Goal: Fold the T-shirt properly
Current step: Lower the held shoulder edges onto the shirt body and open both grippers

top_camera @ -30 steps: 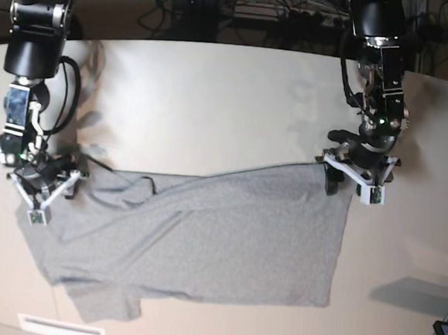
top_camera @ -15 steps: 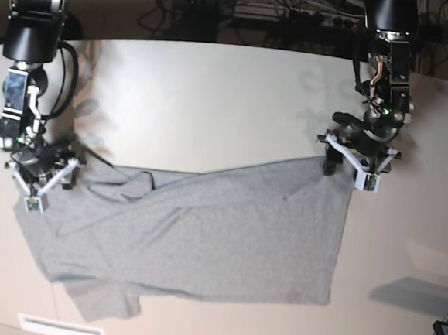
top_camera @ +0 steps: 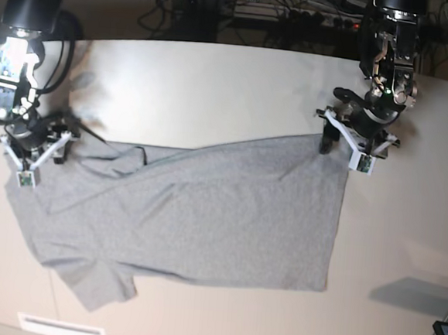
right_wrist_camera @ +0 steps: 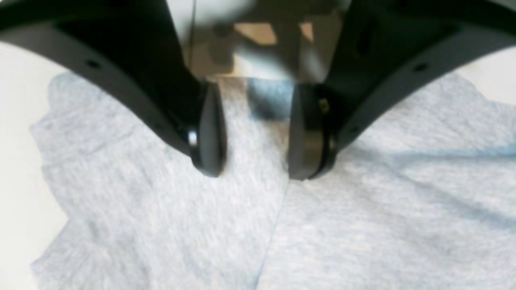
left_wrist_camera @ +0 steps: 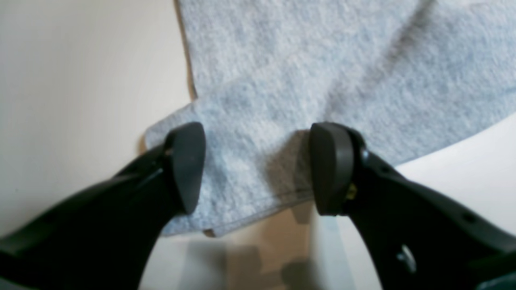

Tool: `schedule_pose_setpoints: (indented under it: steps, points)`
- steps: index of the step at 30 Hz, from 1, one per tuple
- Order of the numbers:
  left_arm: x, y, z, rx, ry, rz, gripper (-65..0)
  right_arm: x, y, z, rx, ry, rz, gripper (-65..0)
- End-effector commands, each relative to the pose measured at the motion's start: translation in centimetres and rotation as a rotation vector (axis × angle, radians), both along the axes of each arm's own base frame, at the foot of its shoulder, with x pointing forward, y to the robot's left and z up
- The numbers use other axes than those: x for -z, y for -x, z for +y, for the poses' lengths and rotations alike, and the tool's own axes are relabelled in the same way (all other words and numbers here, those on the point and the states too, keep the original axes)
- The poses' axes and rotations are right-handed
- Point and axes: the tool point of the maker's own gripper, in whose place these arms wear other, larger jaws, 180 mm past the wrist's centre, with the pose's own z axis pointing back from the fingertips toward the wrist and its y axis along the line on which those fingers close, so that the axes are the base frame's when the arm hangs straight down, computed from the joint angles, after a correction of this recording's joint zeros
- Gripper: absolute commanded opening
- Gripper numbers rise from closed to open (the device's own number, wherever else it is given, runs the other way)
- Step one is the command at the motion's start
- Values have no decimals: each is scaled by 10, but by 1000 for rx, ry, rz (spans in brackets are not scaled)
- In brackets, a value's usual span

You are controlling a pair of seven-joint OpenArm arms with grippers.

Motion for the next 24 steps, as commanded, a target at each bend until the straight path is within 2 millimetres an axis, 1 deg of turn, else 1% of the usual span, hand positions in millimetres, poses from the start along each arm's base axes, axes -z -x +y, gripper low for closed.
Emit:
schedule_pose_setpoints:
  steps: [1, 4, 6, 8, 10, 12, 14, 19, 24]
  points:
    - [1, 6, 12, 0, -48, 27, -257, -4, 2, -13, 10, 40, 15, -386]
    - [3, 11, 17, 0, -61, 39, -257, 2, 12, -17, 20, 41, 33, -386]
    - [7, 20, 19, 14, -74, 62, -257, 1, 13, -22, 35, 42, 32, -386]
    - [4, 22, 17, 23, -77, 56, -257, 3, 18, -21, 31, 45, 39, -386]
    - [2, 28, 16, 25, -80, 57, -257, 1, 19, -20, 25, 49, 32, -386]
    - [-3, 28, 14, 35, -81, 45, -257, -6, 17, -18, 17, 55, 13, -386]
    - [-9, 26, 10, 44, -81, 28, -257, -8, 19, -17, 12, 59, 8, -386]
    - [-11, 25, 9, 48, -81, 20, -257, -15, 21, -15, 3, 72, 17, -386]
    - [-26, 18, 2, 65, -82, -21, -257, -28, 15, -12, -7, 82, -18, -386]
